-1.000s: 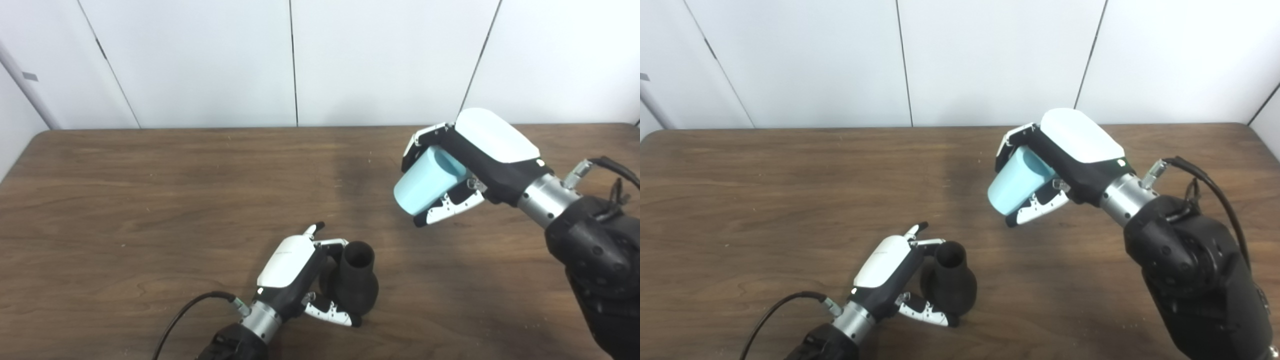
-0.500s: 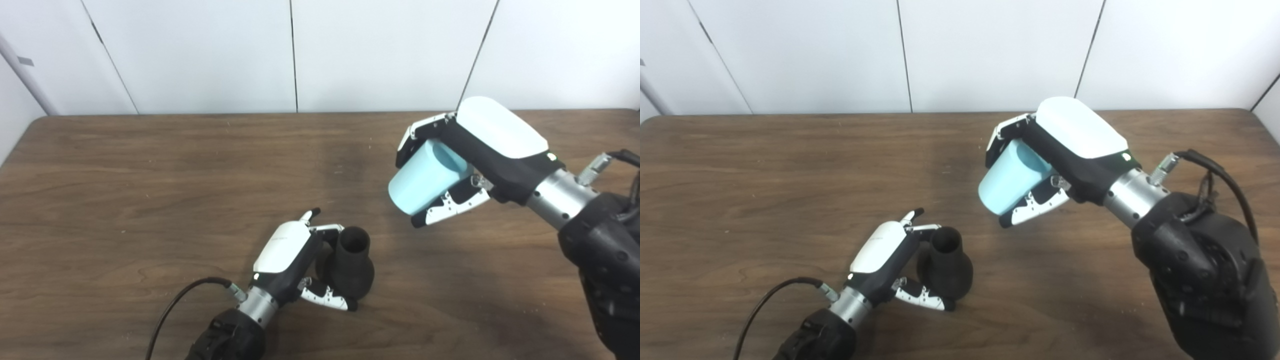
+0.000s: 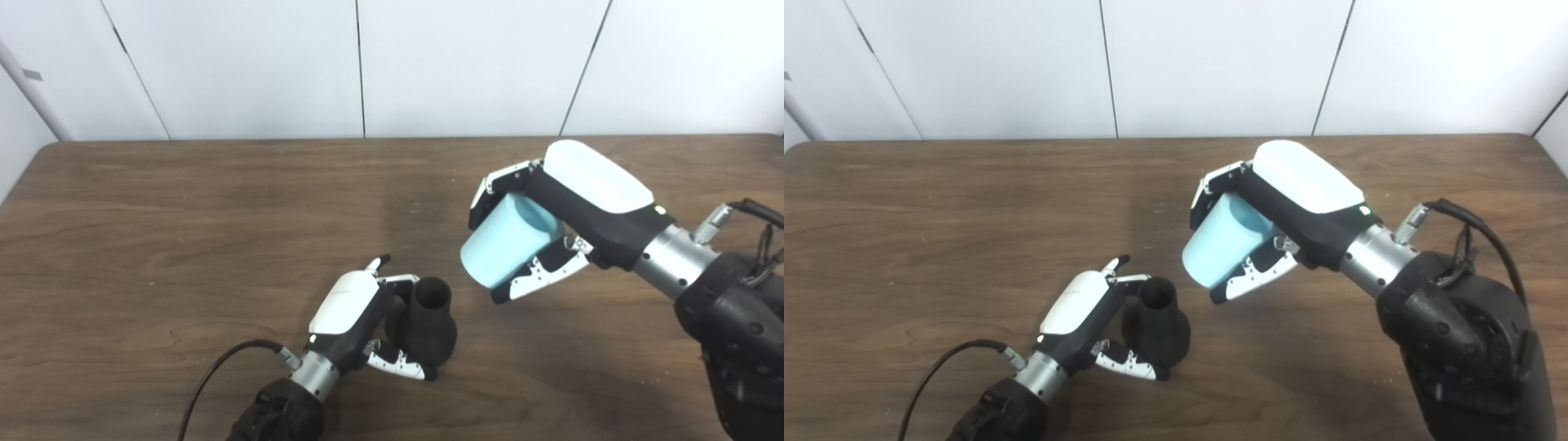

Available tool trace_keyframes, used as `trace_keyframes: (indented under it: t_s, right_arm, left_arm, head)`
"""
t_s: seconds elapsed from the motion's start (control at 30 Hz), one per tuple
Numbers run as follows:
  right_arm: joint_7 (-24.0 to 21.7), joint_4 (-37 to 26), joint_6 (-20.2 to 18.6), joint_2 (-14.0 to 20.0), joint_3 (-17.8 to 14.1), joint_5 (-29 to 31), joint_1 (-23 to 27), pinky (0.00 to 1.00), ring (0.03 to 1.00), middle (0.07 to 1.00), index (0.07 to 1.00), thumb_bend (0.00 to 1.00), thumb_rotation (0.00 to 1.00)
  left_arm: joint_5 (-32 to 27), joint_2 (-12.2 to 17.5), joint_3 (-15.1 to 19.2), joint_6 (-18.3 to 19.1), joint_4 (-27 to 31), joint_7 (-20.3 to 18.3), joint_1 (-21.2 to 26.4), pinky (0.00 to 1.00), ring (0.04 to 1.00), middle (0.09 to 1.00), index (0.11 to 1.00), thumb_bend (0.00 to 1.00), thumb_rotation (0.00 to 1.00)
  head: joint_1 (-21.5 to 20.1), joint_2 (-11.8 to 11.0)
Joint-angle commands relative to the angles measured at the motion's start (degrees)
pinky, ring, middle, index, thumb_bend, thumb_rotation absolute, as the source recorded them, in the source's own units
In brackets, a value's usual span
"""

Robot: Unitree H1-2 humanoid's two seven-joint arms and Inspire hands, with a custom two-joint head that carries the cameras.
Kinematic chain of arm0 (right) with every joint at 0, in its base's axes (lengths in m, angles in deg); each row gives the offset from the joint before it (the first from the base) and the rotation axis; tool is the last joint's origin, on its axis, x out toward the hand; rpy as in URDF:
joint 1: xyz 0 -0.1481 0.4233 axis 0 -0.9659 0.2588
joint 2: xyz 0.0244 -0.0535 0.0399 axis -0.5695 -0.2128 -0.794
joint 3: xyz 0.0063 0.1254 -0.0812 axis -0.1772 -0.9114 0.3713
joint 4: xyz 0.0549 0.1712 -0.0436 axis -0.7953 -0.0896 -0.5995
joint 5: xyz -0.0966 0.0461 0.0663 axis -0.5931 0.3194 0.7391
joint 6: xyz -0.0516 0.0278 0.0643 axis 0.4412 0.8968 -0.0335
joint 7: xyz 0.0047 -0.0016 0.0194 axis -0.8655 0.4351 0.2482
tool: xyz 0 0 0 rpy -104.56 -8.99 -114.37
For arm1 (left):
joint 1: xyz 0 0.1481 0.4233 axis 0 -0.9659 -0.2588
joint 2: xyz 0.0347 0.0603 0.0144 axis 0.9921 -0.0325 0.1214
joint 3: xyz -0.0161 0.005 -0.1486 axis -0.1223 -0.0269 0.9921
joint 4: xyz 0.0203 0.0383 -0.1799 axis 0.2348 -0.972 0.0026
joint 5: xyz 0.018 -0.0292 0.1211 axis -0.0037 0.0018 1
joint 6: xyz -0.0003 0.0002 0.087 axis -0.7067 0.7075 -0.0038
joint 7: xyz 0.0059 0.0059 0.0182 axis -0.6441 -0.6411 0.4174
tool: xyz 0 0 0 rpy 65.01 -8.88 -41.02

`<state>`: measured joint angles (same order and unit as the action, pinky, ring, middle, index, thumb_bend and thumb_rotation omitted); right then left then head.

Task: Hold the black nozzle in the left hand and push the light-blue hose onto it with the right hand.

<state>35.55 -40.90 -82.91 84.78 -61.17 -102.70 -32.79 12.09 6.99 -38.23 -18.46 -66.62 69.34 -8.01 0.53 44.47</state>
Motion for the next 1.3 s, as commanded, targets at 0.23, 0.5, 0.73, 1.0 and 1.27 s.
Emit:
trace_keyframes:
  t_s: [0.23,0.5,0.73,1.0,1.27]
  right_arm:
    - [4.04,0.56,2.40,-2.40,1.37,0.64,-0.04,0.31,0.438,0.520,0.526,0.49,0.00]
    - [4.87,1.50,3.20,-3.35,2.52,0.13,-0.38,0.31,0.441,0.516,0.526,0.50,0.00]
    - [5.47,2.92,4.27,-2.61,3.57,-0.71,-1.11,0.31,0.440,0.513,0.528,0.50,0.00]
    - [5.06,2.27,3.90,-2.74,5.08,-1.13,-1.51,0.32,0.412,0.503,0.526,0.50,0.00]
    - [4.81,1.65,3.71,-2.88,5.55,-0.30,-2.11,0.31,0.417,0.504,0.527,0.50,0.00]
  left_arm:
    - [3.09,2.08,0.91,4.29,-2.66,-1.98,-2.15,1.00,0.605,0.478,0.495,0.52,0.00]
    - [2.76,2.01,0.84,4.21,-2.94,-2.14,-1.95,1.00,0.605,0.469,0.500,0.52,0.00]
    - [3.02,1.49,0.58,4.56,-3.42,-2.24,-1.50,1.00,0.608,0.466,0.501,0.52,0.00]
    - [4.47,0.91,-0.08,5.01,-3.43,-2.49,-1.24,1.00,0.623,0.452,0.511,0.52,0.00]
    - [5.10,0.58,-0.19,4.98,-3.64,-2.52,-1.06,1.00,0.624,0.467,0.505,0.52,0.00]
  head:
    - [0.37,0.17]
    - [0.61,0.51]
    - [0.71,0.37]
    - [1.45,0.33]
    - [1.50,0.50]
